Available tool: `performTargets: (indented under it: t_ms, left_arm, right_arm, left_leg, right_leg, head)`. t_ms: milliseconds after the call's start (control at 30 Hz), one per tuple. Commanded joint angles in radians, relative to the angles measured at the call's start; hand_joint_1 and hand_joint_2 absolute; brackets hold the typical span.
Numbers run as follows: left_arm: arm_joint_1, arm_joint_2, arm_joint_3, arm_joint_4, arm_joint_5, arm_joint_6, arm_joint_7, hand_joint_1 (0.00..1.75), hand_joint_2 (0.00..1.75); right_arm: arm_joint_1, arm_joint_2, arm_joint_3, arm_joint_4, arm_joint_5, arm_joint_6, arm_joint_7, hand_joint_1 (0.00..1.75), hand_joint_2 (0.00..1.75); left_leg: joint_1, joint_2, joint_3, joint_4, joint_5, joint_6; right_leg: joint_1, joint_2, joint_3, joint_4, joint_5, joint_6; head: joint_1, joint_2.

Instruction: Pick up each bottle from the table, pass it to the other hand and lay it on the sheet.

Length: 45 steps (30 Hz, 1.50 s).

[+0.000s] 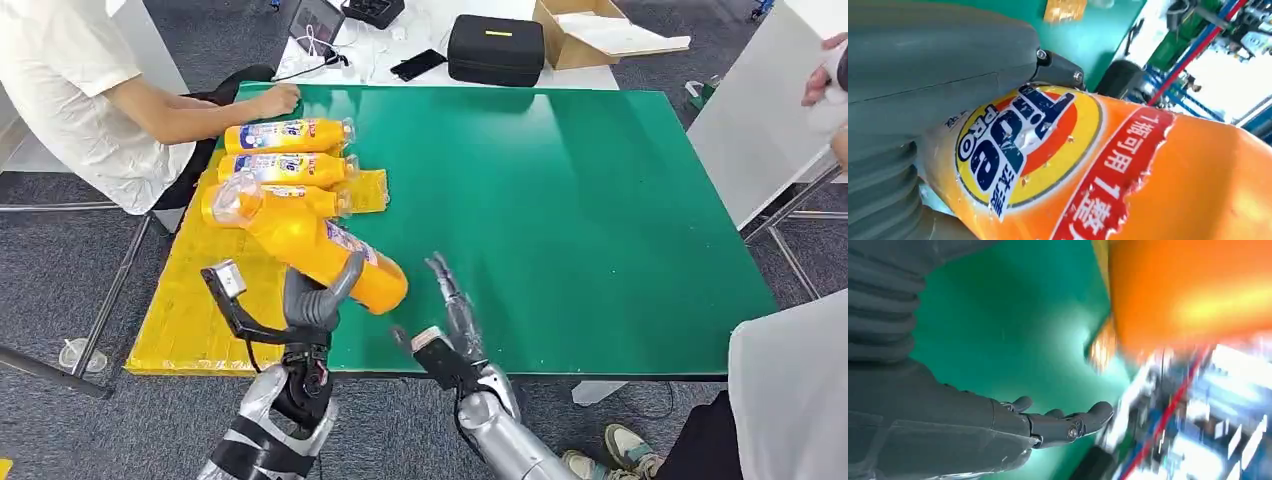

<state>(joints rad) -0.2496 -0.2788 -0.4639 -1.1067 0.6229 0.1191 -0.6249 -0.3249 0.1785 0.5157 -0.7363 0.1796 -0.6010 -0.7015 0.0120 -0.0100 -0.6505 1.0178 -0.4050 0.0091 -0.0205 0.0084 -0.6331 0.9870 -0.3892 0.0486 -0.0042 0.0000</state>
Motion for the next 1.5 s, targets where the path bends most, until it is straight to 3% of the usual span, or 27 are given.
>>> performTargets:
  t_ms: [33,100,167,200,300,433,533,667,833,933,1233,1267,1433,1467,1500]
  left_arm:
    - [0.002,0.053,0.017,-0.040,-0.038,0.030,0.017,1.75,1.75]
    - [-0.005,0.053,0.015,-0.030,-0.060,0.049,0.016,1.75,1.75]
    - [-0.040,0.075,-0.048,0.028,-0.312,0.254,-0.031,1.75,1.75]
    - [-0.040,0.071,-0.049,0.038,-0.338,0.267,-0.035,1.75,1.75]
    - [-0.041,0.098,-0.088,0.109,-0.523,0.390,0.011,1.75,1.75]
    - [-0.020,0.117,-0.090,0.100,-0.640,0.451,0.011,1.75,1.75]
    - [-0.029,0.154,-0.099,0.117,-0.864,0.560,0.094,1.75,1.75]
    - [-0.088,0.203,-0.097,0.241,-1.117,0.579,0.265,1.75,1.75]
    - [-0.102,0.210,-0.090,0.267,-1.150,0.579,0.275,1.75,1.75]
    - [-0.159,0.230,-0.055,0.387,-1.317,0.519,0.385,1.75,1.75]
    - [-0.254,0.233,-0.018,0.600,-1.422,0.411,0.403,1.68,1.75]
    - [-0.260,0.230,-0.016,0.618,-1.423,0.399,0.400,1.69,1.75]
    - [-0.305,0.217,-0.037,0.699,-1.477,0.361,0.408,1.69,1.75]
    - [-0.312,0.216,-0.042,0.708,-1.486,0.349,0.408,1.69,1.75]
    - [-0.318,0.215,-0.045,0.713,-1.489,0.339,0.407,1.62,1.75]
  right_arm:
    - [0.013,-0.013,-0.102,-0.111,-0.034,-0.066,0.003,0.00,0.00]
    - [0.016,-0.017,-0.110,-0.124,-0.035,-0.078,0.003,0.00,0.00]
    - [0.059,-0.013,-0.200,-0.233,0.015,-0.097,0.003,0.00,0.00]
    - [0.072,-0.012,-0.214,-0.250,0.025,-0.097,0.003,0.00,0.00]
    - [0.126,-0.002,-0.345,-0.376,0.081,-0.097,0.003,0.00,0.00]
    - [0.158,-0.010,-0.400,-0.471,0.076,-0.097,0.003,0.00,0.00]
    - [0.178,-0.012,-0.428,-0.546,0.086,-0.097,0.003,0.00,0.00]
    - [0.178,-0.022,-0.402,-0.554,0.075,-0.097,0.003,0.00,0.00]
    - [0.174,-0.021,-0.392,-0.548,0.076,-0.097,0.003,0.00,0.00]
    - [0.151,-0.034,-0.343,-0.499,0.038,-0.097,0.003,0.00,0.00]
    - [0.120,-0.048,-0.287,-0.441,-0.003,-0.097,0.003,0.00,0.00]
    - [0.118,-0.050,-0.281,-0.435,-0.007,-0.097,0.003,0.00,1.75]
    - [0.100,-0.053,-0.263,-0.400,-0.026,-0.097,0.003,0.00,1.75]
    - [0.098,-0.054,-0.263,-0.397,-0.028,-0.097,0.003,0.00,1.75]
    - [0.096,-0.054,-0.264,-0.394,-0.031,-0.097,0.003,0.00,1.75]
  left_leg:
    - [0.000,0.001,0.003,0.000,-0.001,0.000]
    - [0.000,0.002,0.005,0.000,-0.002,0.000]
    - [0.000,0.000,0.005,0.000,-0.001,0.000]
    - [0.000,-0.001,0.002,0.000,0.000,0.000]
    - [0.001,-0.002,0.006,-0.001,-0.001,0.000]
    - [0.000,-0.004,0.008,-0.002,-0.002,0.000]
    - [-0.001,-0.001,0.003,-0.001,-0.001,0.000]
    - [0.000,0.001,0.005,-0.001,-0.001,0.000]
    - [0.001,0.001,0.005,-0.001,-0.001,0.000]
    - [0.001,0.001,0.006,-0.001,-0.001,0.000]
    - [0.001,0.002,0.003,0.000,0.000,0.000]
    - [0.002,0.002,0.006,0.000,-0.001,0.000]
    - [0.001,0.002,0.003,0.000,0.000,0.000]
    - [0.002,0.003,0.009,0.000,-0.003,0.000]
    - [0.001,0.002,0.005,0.000,-0.001,0.000]
  right_leg:
    - [0.000,0.000,0.002,0.000,-0.001,-0.002]
    - [0.001,0.000,0.004,0.000,-0.001,-0.002]
    - [0.001,-0.001,0.005,0.000,-0.002,-0.002]
    - [0.000,-0.002,0.002,0.000,-0.001,-0.001]
    - [0.001,-0.004,0.007,-0.001,-0.002,-0.003]
    - [0.001,-0.006,0.009,-0.001,-0.004,-0.003]
    - [0.000,-0.002,0.003,-0.001,-0.001,-0.002]
    - [0.001,-0.001,0.005,-0.001,-0.001,-0.002]
    - [0.001,-0.001,0.004,-0.001,-0.001,-0.003]
    - [0.002,-0.001,0.005,-0.001,-0.001,-0.002]
    - [0.001,0.001,0.003,-0.001,0.000,-0.002]
    - [0.002,0.000,0.005,-0.001,-0.001,-0.003]
    - [0.001,0.001,0.003,-0.001,0.000,-0.002]
    - [0.003,0.001,0.009,-0.001,-0.002,-0.004]
    - [0.002,0.001,0.004,0.000,0.000,-0.002]
  head:
    - [0.000,0.000]
    - [0.000,0.000]
    - [0.000,0.000]
    - [0.000,0.000]
    - [0.000,0.000]
    - [0.000,0.000]
    - [0.000,0.000]
    - [0.000,0.000]
    - [0.000,0.000]
    - [0.000,0.000]
    - [0.000,0.000]
    - [0.000,0.000]
    - [0.000,0.000]
    - [0.000,0.000]
    - [0.000,0.000]
